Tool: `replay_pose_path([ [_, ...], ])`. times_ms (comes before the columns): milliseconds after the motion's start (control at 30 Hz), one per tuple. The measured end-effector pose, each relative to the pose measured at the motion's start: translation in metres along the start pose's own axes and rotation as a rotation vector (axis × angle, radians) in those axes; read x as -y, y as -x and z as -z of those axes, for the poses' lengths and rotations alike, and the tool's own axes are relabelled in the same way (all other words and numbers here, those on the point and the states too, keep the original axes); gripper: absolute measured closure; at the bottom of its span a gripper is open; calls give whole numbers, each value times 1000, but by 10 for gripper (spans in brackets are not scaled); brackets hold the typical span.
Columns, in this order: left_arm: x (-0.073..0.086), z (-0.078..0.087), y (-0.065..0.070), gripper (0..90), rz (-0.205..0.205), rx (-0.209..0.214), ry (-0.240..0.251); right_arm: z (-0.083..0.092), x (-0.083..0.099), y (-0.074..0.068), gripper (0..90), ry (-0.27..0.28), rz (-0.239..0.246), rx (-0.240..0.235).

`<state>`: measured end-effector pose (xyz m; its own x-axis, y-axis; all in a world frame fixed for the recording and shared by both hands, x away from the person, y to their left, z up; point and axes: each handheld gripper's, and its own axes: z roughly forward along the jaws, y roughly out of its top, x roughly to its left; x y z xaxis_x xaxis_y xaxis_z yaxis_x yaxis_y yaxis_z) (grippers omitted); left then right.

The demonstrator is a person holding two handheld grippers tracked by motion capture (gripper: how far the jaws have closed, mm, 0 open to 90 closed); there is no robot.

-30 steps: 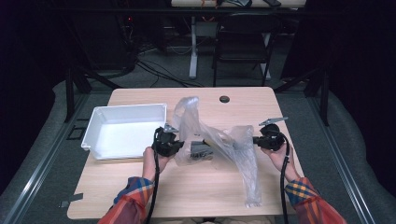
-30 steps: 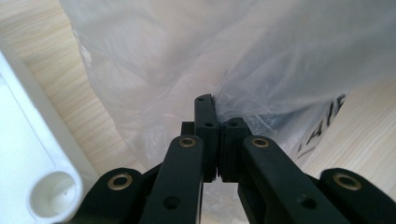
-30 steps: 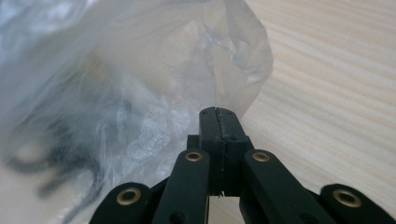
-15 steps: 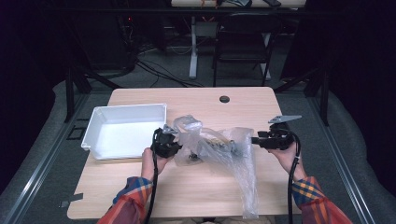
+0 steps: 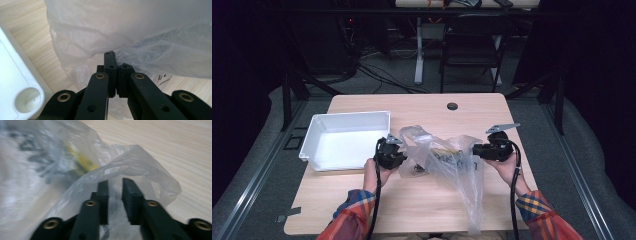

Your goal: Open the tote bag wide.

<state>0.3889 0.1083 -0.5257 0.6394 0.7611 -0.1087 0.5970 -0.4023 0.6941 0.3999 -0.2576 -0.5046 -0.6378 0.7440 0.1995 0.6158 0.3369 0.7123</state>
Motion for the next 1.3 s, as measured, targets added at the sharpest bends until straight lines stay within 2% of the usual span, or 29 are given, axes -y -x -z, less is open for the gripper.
replay_pose_path([
  [67,0,1,0,889,-3,-1,3,-5,2,2,900,-7,8,28],
  [200,1,5,-2,883,0,9,1,-6,5,8,900,-21,-7,78],
  [300,2,7,-3,865,9,5,14,-3,7,16,900,-17,-35,80],
  [333,2,8,-3,862,7,3,16,0,8,18,836,-18,-39,68],
  [367,2,9,-3,856,7,4,18,2,7,19,733,-38,-47,51],
  [400,1,10,-4,855,2,12,7,6,8,19,679,-34,-47,45],
  [467,1,10,-4,854,2,8,15,17,8,16,567,-38,-24,6],
  [533,1,10,-4,854,-1,6,17,30,8,12,518,-25,-5,-10],
  [633,1,9,-3,854,-4,-3,29,48,8,8,451,27,-6,-45],
  [700,0,8,-1,854,-10,-4,28,54,6,4,407,53,-4,-87],
  [767,0,7,-1,856,-15,-3,23,51,3,-5,398,42,7,-107],
  [833,0,7,-1,859,-11,6,13,40,1,-11,449,20,17,-131],
  [967,1,6,0,874,-19,6,10,16,-1,-17,773,-12,30,-86],
  [1033,2,7,0,884,-18,8,6,8,-1,-16,889,-12,28,-49],
  [1100,2,8,-2,887,-18,21,-8,3,-1,-12,900,-16,19,-15],
  [1167,3,6,-2,889,-13,13,3,0,0,-6,900,-20,14,17],
  [1300,3,7,-2,892,-16,20,-3,-2,3,8,900,-7,-28,93],
])
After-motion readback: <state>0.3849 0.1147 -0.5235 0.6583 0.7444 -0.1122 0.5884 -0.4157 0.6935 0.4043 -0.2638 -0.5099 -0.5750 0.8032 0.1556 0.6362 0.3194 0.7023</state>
